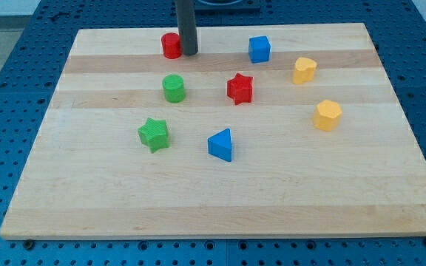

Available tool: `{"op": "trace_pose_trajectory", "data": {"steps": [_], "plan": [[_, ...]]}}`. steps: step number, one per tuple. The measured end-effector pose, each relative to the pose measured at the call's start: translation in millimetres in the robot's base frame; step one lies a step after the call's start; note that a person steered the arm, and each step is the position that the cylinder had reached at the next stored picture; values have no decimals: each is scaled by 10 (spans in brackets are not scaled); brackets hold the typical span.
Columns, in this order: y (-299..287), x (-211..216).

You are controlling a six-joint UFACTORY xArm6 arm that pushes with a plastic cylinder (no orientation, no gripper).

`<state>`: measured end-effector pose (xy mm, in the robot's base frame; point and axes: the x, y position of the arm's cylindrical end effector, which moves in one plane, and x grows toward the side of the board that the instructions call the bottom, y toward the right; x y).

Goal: Move the green circle below the red circle

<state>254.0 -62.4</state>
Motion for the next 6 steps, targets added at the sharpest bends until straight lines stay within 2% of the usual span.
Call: {"op": "trace_pose_trajectory", "data": {"steps": [2,3,4,6], "plan": [[-292,-71],[-176,-71],[419,133],[412,801]]}}
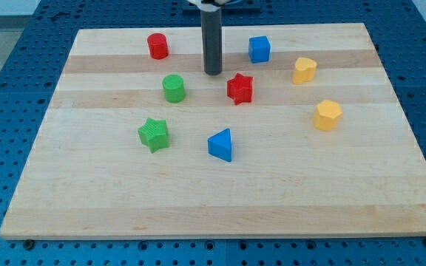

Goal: Move the green circle below the red circle

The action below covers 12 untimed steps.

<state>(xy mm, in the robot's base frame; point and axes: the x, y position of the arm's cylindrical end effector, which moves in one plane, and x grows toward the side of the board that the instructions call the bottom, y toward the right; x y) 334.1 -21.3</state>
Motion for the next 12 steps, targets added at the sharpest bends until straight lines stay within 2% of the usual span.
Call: {"op": "trace_pose_trajectory", "data": {"steps": [1,2,3,4,5,6,8,12], "plan": [[-323,348],[-682,363],[-781,470],[-875,867],[-1361,969],[-1424,874],[-1118,556],[-1139,495]]}}
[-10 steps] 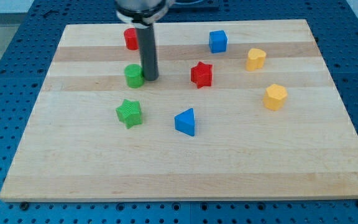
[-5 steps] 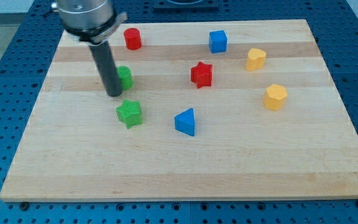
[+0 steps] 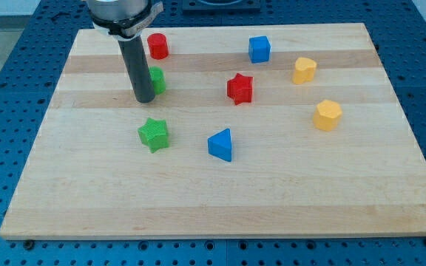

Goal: Move the green circle below the red circle

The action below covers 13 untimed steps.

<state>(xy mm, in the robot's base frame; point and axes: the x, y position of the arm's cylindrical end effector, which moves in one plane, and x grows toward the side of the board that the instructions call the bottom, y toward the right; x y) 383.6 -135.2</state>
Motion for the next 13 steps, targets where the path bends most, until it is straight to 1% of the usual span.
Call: {"op": "trace_pose_trajectory", "data": {"steps": [2,4,7,8,9,10,11,12,13], "plan": [[101,-254],[269,-258],[272,-409],[377,-410],[456,-517],[371,-658],[370,-675],[425,-427],[485,-6]]}}
